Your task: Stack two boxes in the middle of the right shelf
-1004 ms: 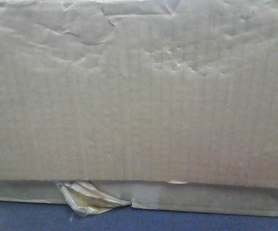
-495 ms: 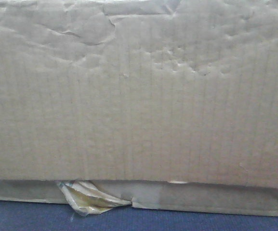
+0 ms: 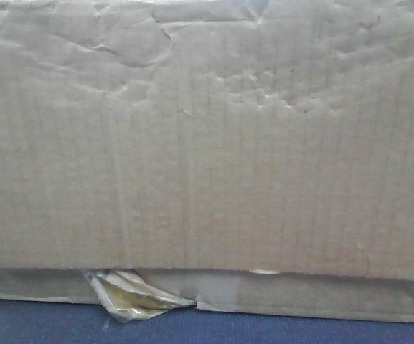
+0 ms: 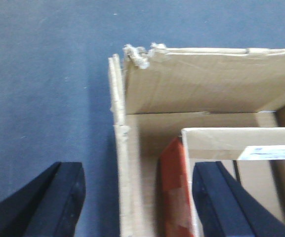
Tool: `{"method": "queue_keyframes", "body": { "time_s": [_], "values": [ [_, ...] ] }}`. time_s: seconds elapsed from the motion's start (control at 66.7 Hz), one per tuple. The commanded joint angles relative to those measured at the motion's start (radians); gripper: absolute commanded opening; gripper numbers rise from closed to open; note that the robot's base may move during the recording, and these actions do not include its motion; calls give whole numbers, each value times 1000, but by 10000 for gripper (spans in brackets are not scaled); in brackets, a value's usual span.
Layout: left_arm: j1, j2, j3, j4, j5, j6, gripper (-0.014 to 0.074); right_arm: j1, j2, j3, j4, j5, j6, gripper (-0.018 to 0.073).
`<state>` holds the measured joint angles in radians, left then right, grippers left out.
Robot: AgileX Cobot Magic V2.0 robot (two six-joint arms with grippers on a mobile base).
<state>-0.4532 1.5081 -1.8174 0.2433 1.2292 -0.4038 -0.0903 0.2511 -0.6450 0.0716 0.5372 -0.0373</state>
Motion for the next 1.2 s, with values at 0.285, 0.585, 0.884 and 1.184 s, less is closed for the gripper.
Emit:
{"method": "queue_keyframes", "body": {
  "time_s": [0.285,0.585,0.884,1.184],
  "values": [
    [19,-8,99,-3,-8,32,370,2,363,-293,49,283,0,-169],
    [19,-8,154,-7,-8,32,370,41,657,-519,-51,526,143,-141],
    [19,-8,154,-7,-8,32,370,236,873,-769,-218,684,410,-141],
    [19,-8,154,-7,-8,32,370,443,1014,-796,-279,684,559,-141]
  ]
}}
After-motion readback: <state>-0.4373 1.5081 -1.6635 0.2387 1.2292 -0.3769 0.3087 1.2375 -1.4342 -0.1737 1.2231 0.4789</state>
